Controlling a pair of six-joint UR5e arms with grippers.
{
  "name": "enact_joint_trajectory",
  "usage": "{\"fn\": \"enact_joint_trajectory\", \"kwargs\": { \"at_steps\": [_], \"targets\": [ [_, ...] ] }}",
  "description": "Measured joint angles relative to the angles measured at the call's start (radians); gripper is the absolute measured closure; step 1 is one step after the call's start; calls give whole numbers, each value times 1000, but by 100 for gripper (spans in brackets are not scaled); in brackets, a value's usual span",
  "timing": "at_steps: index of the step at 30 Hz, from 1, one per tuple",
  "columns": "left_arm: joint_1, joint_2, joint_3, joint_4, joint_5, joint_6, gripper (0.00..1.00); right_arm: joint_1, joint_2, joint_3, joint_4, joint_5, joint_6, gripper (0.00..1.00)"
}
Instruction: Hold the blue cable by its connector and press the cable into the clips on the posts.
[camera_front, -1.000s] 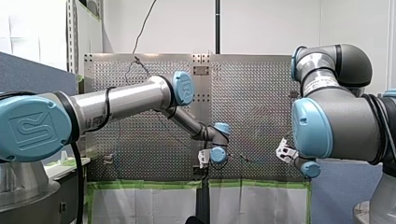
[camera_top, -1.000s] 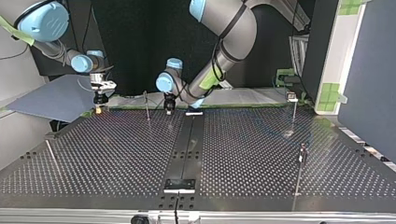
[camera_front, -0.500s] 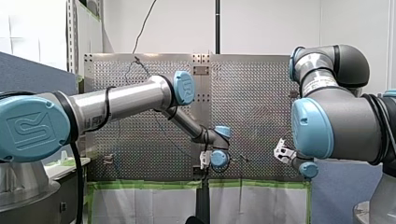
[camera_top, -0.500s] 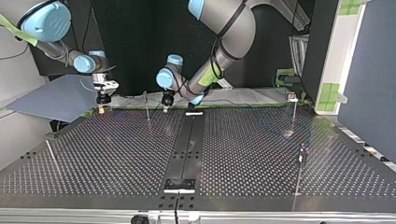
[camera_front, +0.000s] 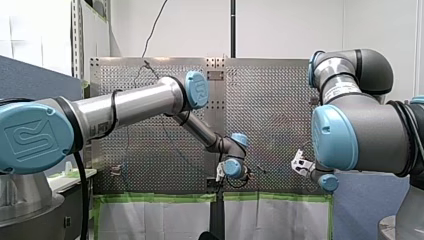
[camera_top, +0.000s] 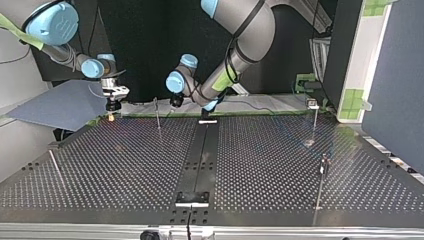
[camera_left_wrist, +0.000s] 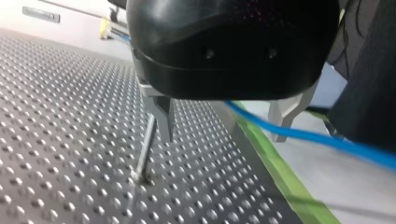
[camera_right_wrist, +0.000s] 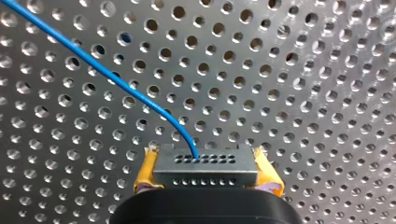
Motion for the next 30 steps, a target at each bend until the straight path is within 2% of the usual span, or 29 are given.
{"fn": "enact_joint_trajectory", "kwargs": {
  "at_steps": [4, 10, 15, 24, 30],
  "targets": [
    [-4, 34, -35, 23, 35, -13, 0, 3, 10, 0, 2, 1, 1, 100],
    [-17, 84, -84, 60, 72, -4, 0, 4, 17, 0, 5, 2, 2, 100],
    [-35, 115, -119, 62, 78, 11, 0, 3, 17, 0, 6, 2, 3, 100],
    [-59, 122, -187, 84, 78, 1, 0, 5, 18, 0, 7, 2, 3, 100],
    [-68, 122, -195, 96, 72, -5, 0, 5, 19, 0, 7, 1, 3, 100]
  ]
}}
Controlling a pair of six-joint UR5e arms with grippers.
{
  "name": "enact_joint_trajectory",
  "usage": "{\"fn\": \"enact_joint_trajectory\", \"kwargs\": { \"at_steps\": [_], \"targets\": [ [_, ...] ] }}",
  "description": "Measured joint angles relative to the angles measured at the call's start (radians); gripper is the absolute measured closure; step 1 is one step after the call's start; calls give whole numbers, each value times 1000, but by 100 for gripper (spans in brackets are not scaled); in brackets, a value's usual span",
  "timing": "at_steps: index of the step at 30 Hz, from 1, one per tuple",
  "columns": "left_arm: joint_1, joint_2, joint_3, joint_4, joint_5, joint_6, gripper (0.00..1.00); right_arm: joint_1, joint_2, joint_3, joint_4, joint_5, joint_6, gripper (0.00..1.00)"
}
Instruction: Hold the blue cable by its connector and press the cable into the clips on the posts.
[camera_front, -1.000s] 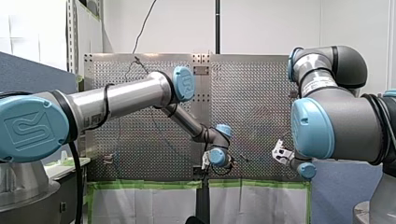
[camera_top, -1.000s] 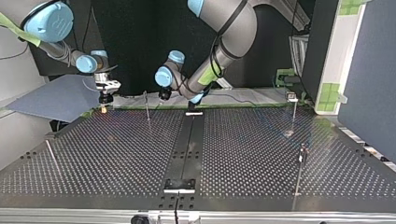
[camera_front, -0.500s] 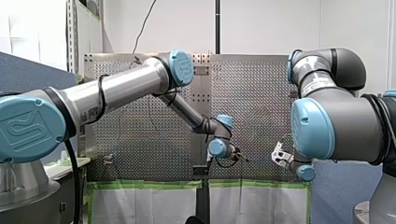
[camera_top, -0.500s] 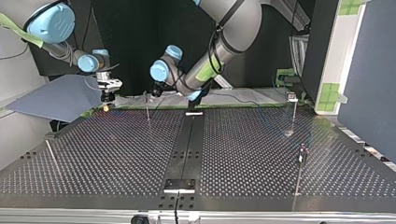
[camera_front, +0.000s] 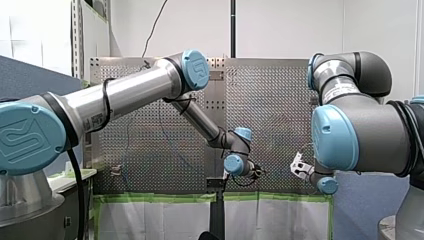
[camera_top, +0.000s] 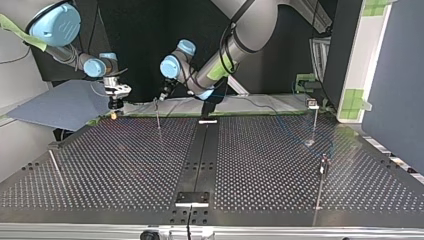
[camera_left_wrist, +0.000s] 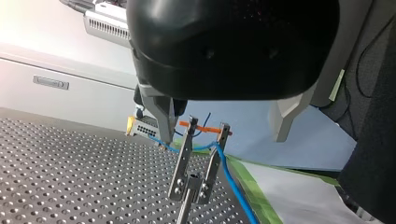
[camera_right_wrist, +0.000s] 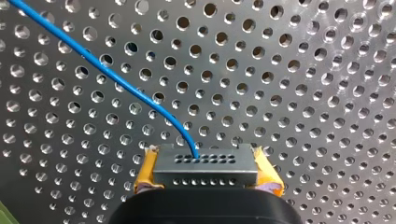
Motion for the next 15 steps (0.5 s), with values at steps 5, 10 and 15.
{"fn": "enact_joint_trajectory", "kwargs": {
  "at_steps": [5, 10, 15],
  "targets": [
    [-8, 0, 0, 27, -2, -10, 0, 0, 0, 0, 0, -1, 0, 100],
    [-17, 0, 0, 59, -7, -25, 0, 0, 0, 0, 0, -2, 1, 100],
    [-22, -1, -8, 71, -16, -31, 0, 0, 1, 0, -1, -3, 1, 100]
  ]
}}
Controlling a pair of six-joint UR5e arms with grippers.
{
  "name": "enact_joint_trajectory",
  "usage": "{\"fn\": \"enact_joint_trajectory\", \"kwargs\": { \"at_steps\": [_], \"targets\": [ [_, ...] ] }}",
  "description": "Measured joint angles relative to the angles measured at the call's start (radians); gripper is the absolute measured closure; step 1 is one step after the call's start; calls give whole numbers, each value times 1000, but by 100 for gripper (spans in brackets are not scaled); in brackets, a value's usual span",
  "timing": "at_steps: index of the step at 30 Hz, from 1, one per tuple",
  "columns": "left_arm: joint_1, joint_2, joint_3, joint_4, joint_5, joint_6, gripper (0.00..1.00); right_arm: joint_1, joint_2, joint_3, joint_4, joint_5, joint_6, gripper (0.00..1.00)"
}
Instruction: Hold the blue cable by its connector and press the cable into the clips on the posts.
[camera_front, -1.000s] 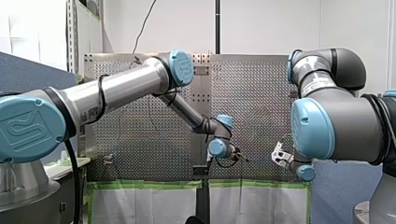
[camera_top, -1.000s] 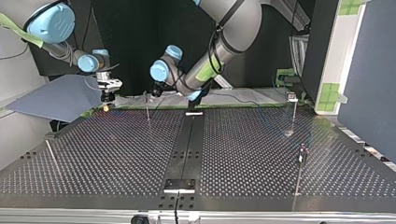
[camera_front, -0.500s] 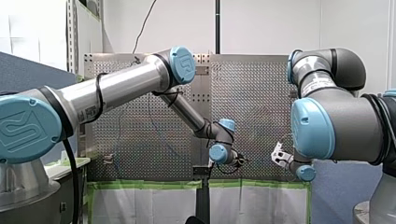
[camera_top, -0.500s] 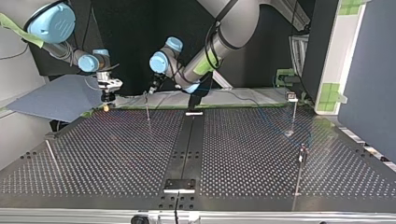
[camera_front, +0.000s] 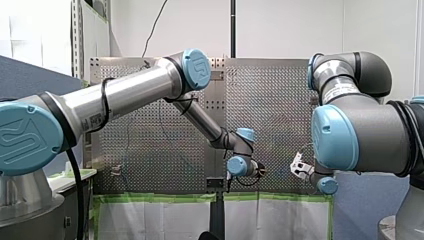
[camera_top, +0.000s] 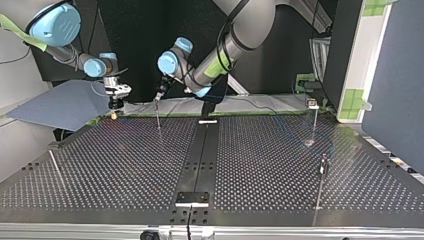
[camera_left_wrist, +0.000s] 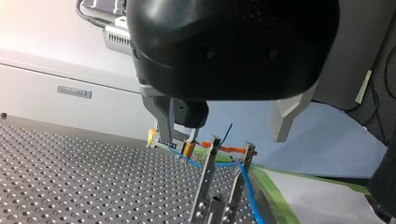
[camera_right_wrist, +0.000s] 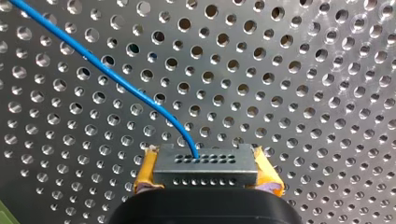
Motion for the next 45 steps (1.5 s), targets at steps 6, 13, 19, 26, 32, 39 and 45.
{"fn": "enact_joint_trajectory", "kwargs": {
  "at_steps": [6, 13, 19, 26, 32, 39, 45],
  "targets": [
    [-2, -1, -40, 39, -3, -33, 0, 0, 1, 0, 0, -1, 0, 100],
    [-6, 0, -72, 98, -3, -48, 0, 0, 1, 0, 0, -2, 0, 100],
    [-8, -1, -74, 141, -3, -48, 0, 1, 1, 0, 0, -2, 0, 100],
    [-9, -1, -74, 149, -3, -48, 0, 0, 2, 0, 1, -2, 1, 100],
    [-9, -1, -74, 143, -7, -49, 0, 0, 3, 0, 0, -2, 2, 100],
    [-9, -1, -74, 138, -10, -56, 0, 0, 4, 0, 0, -2, 3, 100],
    [-9, 0, -74, 131, -11, -58, 0, 0, 4, 0, 1, -3, 3, 100]
  ]
}}
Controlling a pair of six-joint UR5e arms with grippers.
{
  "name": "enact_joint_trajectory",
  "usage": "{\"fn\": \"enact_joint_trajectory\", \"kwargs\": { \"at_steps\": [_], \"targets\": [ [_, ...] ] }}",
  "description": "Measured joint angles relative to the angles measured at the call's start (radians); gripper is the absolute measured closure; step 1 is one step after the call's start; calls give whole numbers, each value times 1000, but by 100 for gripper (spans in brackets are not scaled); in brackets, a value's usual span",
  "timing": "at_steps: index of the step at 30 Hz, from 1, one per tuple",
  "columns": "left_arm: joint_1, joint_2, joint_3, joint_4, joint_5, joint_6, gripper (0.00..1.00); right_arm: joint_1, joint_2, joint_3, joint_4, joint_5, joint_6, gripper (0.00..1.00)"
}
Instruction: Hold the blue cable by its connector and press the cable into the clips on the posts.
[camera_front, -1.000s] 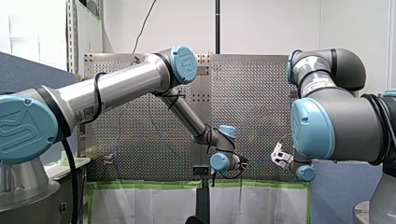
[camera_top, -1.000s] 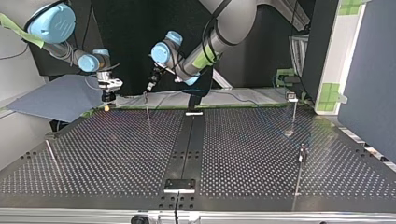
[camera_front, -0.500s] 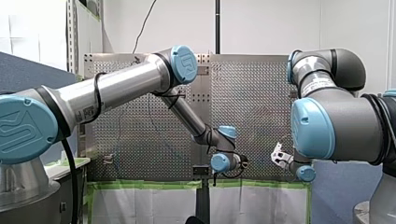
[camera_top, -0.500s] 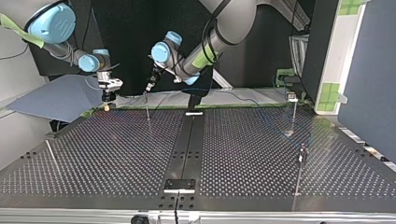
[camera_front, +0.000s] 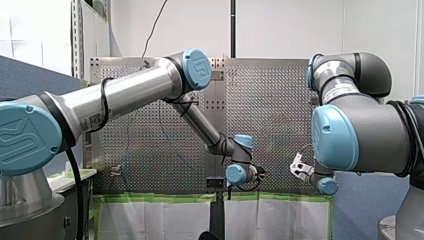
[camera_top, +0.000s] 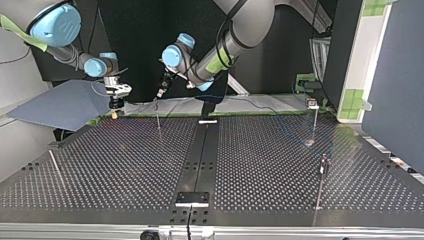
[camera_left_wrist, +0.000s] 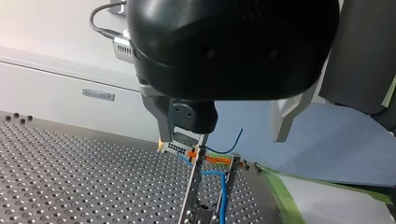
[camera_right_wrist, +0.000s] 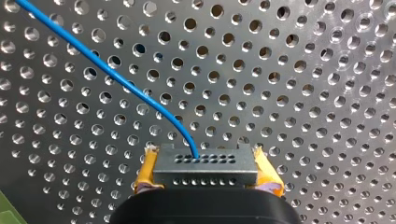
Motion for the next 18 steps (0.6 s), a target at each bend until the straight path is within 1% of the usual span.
{"fn": "enact_joint_trajectory", "kwargs": {
  "at_steps": [9, 18],
  "targets": [
    [-1, 0, 0, -25, -18, 0, 0, 0, 0, 0, 0, 0, 0, 100],
    [-1, 0, 0, -34, -19, 0, 0, 1, 1, 0, 0, 1, 0, 100]
  ]
}}
